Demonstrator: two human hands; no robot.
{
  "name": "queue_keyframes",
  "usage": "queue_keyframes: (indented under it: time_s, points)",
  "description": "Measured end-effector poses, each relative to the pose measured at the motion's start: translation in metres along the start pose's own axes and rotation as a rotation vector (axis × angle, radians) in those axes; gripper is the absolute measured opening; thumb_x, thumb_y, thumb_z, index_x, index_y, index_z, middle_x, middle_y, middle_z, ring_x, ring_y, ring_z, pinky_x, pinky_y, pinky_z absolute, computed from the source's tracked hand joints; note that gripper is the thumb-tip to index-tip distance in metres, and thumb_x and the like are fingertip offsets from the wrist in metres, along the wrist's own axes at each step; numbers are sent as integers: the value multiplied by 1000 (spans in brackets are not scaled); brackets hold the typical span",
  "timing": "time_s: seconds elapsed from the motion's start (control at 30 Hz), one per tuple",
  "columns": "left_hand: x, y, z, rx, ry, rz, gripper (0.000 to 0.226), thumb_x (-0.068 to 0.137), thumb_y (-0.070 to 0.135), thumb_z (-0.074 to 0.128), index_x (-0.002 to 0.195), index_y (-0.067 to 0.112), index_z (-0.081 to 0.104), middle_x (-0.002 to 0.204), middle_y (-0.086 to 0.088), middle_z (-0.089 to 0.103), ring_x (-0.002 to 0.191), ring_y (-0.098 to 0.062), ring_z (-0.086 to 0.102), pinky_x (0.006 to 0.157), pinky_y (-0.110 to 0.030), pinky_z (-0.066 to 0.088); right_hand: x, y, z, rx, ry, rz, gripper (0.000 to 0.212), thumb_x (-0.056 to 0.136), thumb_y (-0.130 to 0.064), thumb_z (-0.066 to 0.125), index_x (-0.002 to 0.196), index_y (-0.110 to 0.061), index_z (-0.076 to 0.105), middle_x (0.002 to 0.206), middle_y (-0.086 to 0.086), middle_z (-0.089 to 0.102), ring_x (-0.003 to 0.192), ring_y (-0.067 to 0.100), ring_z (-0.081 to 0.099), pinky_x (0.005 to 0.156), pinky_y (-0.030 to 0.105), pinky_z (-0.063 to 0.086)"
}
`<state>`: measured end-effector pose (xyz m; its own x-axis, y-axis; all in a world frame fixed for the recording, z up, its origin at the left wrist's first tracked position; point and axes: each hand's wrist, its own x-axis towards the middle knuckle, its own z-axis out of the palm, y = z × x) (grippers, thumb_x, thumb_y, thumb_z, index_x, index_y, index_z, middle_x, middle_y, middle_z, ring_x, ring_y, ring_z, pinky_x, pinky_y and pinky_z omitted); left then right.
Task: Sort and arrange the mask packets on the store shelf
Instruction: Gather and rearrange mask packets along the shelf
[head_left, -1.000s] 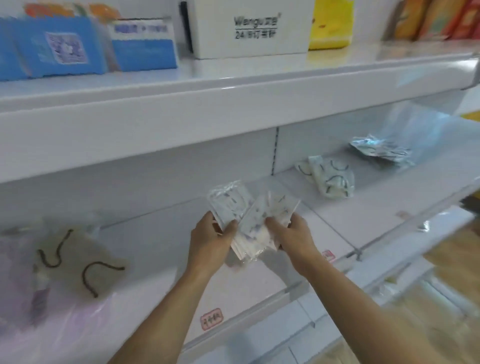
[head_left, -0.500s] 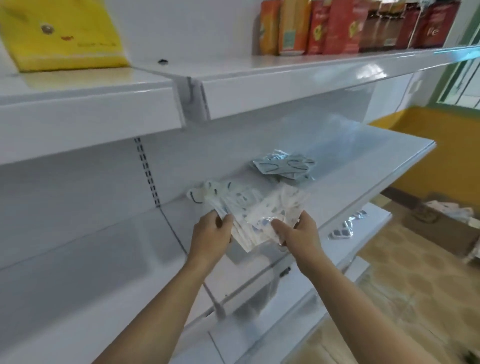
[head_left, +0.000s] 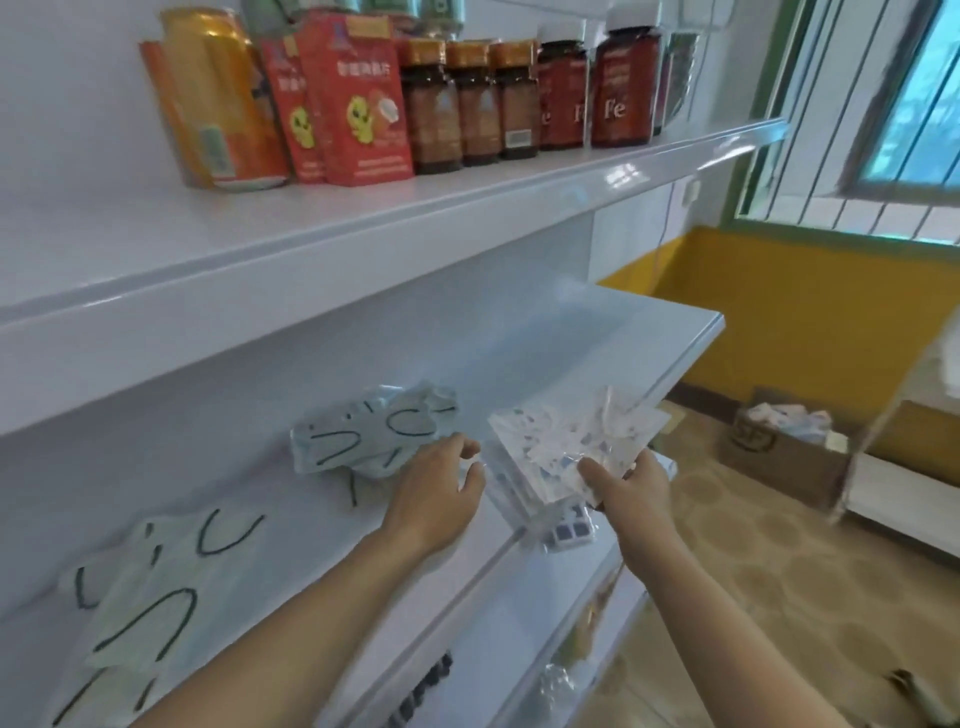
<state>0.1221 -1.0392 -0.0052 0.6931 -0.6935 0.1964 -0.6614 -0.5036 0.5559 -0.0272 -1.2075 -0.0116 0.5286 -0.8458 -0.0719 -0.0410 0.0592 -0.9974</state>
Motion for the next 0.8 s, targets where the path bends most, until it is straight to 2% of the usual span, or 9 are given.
queue_keyframes:
  time_s: [0.07, 0.27, 0.43, 0.5, 0.57, 0.63, 0.7, 0.77, 0.8]
  points:
    - [36, 2, 17, 30, 48, 34, 26, 99, 33, 51, 119, 20, 64, 119, 7, 66, 113, -16, 60, 97, -35, 48, 38, 0, -4, 24, 6, 1, 34, 91, -9, 73, 123, -16, 63, 112, 2, 75, 98, 24, 73, 89, 47, 61]
    - [130, 4, 57, 79, 55, 34, 33, 88, 38, 42, 103, 22, 66, 104, 5, 68, 99, -20, 63, 86, -39, 52, 145, -20, -14, -24, -8, -12, 27, 88, -11, 76, 111, -20, 65, 102, -2, 76, 93, 21, 73, 84, 42, 61]
    - [170, -5, 98, 362, -55, 17, 37, 89, 35, 44, 119, 23, 62, 123, 5, 58, 115, -22, 54, 90, -37, 47, 225, -29, -13, -84, -48, 17, 24, 89, -10, 74, 109, -17, 64, 101, 5, 74, 88, 24, 72, 79, 44, 62]
    - [173, -10, 109, 373, -15, -3, 37, 84, 36, 41, 110, 20, 64, 114, 2, 58, 107, -24, 56, 82, -37, 48, 251, -23, 1, -177, -130, 44, 23, 87, -11, 73, 107, -16, 62, 101, 10, 72, 84, 27, 71, 77, 50, 63]
    - [179, -14, 115, 348, 64, -18, 35, 79, 35, 40, 98, 18, 64, 102, 1, 59, 95, -25, 57, 74, -38, 49, 277, -15, 19, -236, -201, 38, 27, 84, -15, 74, 106, -13, 59, 101, 15, 70, 77, 29, 70, 70, 48, 63]
    - [182, -14, 115, 335, 119, -48, 26, 79, 32, 47, 96, 19, 62, 100, 3, 58, 92, -23, 57, 74, -38, 49, 301, -8, 39, -262, -258, 25, 36, 82, -23, 77, 111, -12, 58, 101, 16, 70, 70, 28, 69, 69, 48, 63]
    - [181, -12, 115, 318, 144, -75, 23, 79, 29, 53, 99, 20, 63, 103, 4, 57, 94, -21, 56, 78, -37, 49, 338, 12, 57, -270, -362, 17, 60, 76, -44, 84, 119, -17, 51, 106, 15, 71, 72, 25, 71, 78, 51, 62]
    - [181, -9, 114, 295, 155, -79, 24, 79, 25, 56, 101, 20, 63, 104, 6, 57, 96, -19, 56, 80, -34, 48, 351, 7, 64, -305, -455, 23, 93, 63, -72, 83, 132, -26, 40, 130, 18, 64, 100, 27, 70, 98, 54, 55]
    - [180, -10, 113, 285, 161, -80, 24, 79, 22, 58, 102, 20, 64, 104, 6, 57, 96, -18, 56, 81, -33, 48, 341, -10, 58, -360, -487, -5, 100, 67, -71, 80, 143, -25, 35, 142, 18, 57, 118, 31, 63, 106, 50, 49]
